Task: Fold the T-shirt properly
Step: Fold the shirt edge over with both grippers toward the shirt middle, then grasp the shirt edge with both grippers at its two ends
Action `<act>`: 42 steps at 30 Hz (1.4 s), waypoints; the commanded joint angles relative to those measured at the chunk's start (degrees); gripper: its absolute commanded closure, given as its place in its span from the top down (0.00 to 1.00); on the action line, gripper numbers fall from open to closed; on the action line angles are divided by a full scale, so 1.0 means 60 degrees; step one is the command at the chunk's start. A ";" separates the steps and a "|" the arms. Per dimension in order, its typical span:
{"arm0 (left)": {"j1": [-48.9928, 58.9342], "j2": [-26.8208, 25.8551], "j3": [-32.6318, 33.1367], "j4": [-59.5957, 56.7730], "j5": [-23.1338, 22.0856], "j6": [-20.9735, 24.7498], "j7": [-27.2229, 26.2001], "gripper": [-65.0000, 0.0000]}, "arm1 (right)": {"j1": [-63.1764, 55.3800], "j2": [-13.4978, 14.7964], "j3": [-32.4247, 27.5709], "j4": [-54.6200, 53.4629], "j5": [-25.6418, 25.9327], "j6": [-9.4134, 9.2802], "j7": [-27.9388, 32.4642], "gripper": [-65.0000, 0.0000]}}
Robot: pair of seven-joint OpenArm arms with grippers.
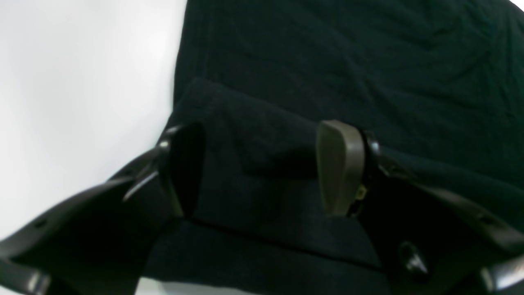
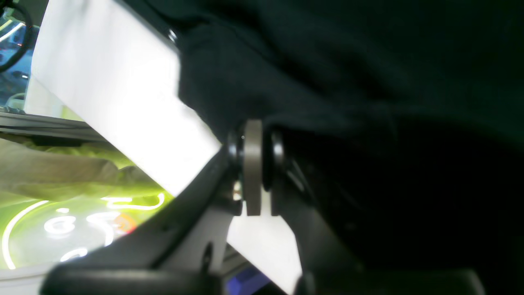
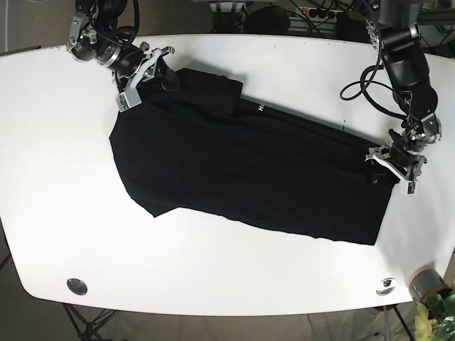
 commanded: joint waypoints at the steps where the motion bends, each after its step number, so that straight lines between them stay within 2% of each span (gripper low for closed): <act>1: -0.0231 -0.0202 -0.0032 0.0142 -0.0140 -0.0026 -0.0247 0.62 | 0.0045 0.0124 0.0053 0.0651 0.0259 0.0093 0.0136 0.03; 5: -0.0231 -0.0202 -0.0032 0.0142 -0.0140 -0.0026 -0.0247 0.62 | 0.0353 0.0403 0.0259 0.0695 0.0317 0.0093 0.0107 0.03; 9: -0.0217 -0.0217 -0.0032 0.0142 -0.0140 -0.0026 -0.0247 0.62 | 0.0895 0.0549 0.0390 0.0636 0.0229 -0.0149 0.0107 0.03; 16: -0.0158 -0.0217 -0.0032 0.0142 -0.0140 -0.0026 -0.0247 0.62 | 0.1862 0.0813 0.0390 0.0167 0.0215 -0.0178 -0.0186 0.03; 22: -0.0158 -0.0246 -0.0047 0.0142 -0.0140 -0.0026 -0.0247 0.62 | 0.2668 0.1253 0.0376 -0.1020 0.0200 -0.0940 -0.0186 0.03; 30: -0.0158 -0.0261 -0.0047 0.0142 -0.0140 -0.0026 -0.0247 0.62 | 0.3371 0.1839 0.0390 -0.1870 0.0200 -0.1511 -0.0157 0.05; 33: -0.0158 -0.0261 -0.0062 0.0142 -0.0140 -0.0026 -0.0247 0.62 | 0.3430 0.1912 0.0405 -0.1928 0.0185 -0.1790 -0.0157 0.15; 39: -0.0158 -0.0261 -0.0076 0.0201 -0.0155 -0.0026 -0.0247 0.62 | 0.3342 0.2029 0.0420 -0.1840 0.0200 -0.2200 -0.0142 0.48; 42: -0.0217 -0.0261 -0.0106 0.0216 -0.0184 -0.0026 -0.0247 0.62 | 0.3034 0.2146 0.0610 -0.1386 0.0185 -0.2244 -0.0142 0.54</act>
